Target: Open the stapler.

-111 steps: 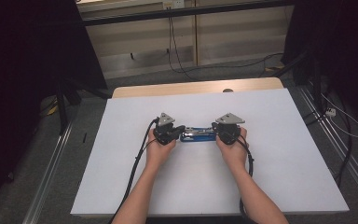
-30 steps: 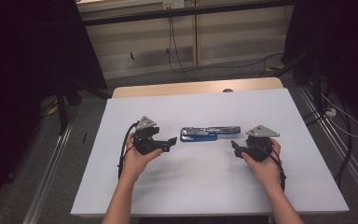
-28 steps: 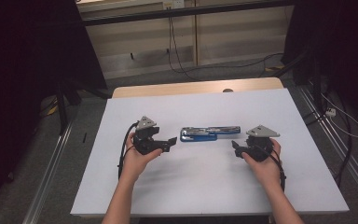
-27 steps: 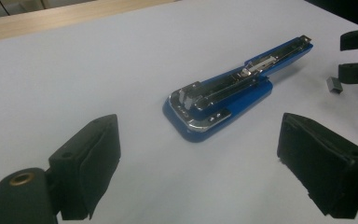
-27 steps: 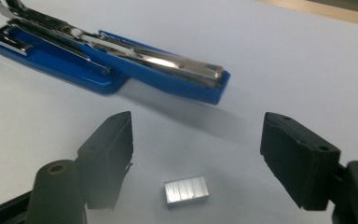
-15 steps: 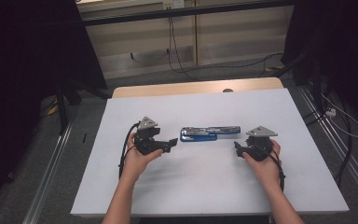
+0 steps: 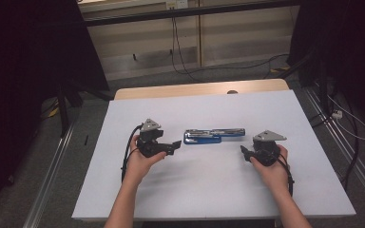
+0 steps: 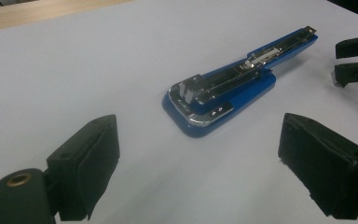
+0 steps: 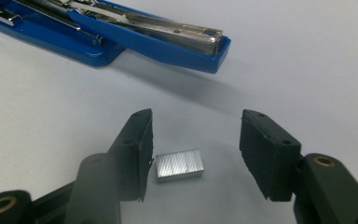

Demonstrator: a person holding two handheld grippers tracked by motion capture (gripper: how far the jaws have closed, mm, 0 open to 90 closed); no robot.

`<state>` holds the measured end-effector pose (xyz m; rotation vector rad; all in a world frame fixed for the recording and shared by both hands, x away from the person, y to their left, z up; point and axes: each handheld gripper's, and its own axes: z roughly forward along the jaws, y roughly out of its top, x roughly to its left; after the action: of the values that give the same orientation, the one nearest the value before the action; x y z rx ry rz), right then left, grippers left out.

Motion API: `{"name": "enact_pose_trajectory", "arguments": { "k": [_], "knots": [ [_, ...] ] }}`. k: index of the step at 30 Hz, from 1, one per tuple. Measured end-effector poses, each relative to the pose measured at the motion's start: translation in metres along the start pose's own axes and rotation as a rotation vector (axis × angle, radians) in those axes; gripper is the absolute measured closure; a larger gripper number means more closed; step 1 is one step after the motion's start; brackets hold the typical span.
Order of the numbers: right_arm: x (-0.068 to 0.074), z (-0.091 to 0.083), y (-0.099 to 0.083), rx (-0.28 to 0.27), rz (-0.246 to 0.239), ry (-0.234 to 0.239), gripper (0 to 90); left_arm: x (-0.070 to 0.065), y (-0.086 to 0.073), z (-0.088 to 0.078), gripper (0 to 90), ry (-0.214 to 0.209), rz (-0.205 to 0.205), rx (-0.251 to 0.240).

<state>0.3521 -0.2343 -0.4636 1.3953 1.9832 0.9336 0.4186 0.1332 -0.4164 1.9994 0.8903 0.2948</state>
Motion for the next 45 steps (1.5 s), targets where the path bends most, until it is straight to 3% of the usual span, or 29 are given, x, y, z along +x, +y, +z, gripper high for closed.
{"name": "enact_pose_trajectory", "arguments": {
  "k": [9, 13, 23, 28, 35, 41, 45],
  "knots": [
    [0.003, 0.0, -0.001, 0.006, -0.011, 0.009, 46.9, 0.0, 0.0, 0.001, 12.8, 0.002, -0.003, -0.001],
    [0.003, 0.006, 0.001, 0.035, -0.012, -0.012, 46.9, 0.0, 0.0, 0.002, 12.7, 0.001, -0.003, 0.006],
    [0.002, 0.01, 0.003, 0.041, 0.005, -0.044, 46.0, -0.001, -0.001, 0.006, 12.7, 0.007, 0.007, 0.021],
    [0.004, 0.007, 0.002, 0.035, -0.024, -0.053, 47.6, -0.001, -0.001, 0.005, 13.0, 0.007, 0.011, 0.02],
    [0.003, 0.001, 0.001, 0.024, -0.003, -0.058, 48.1, 0.0, 0.0, 0.003, 13.1, 0.006, 0.0, 0.005],
    [0.003, 0.002, 0.0, 0.021, 0.01, -0.046, 47.9, 0.0, 0.0, 0.002, 13.2, 0.01, 0.015, 0.006],
    [0.008, 0.008, 0.002, 0.043, -0.02, -0.054, 48.2, 0.0, 0.0, 0.003, 13.2, 0.009, 0.012, 0.003]
  ]
}}
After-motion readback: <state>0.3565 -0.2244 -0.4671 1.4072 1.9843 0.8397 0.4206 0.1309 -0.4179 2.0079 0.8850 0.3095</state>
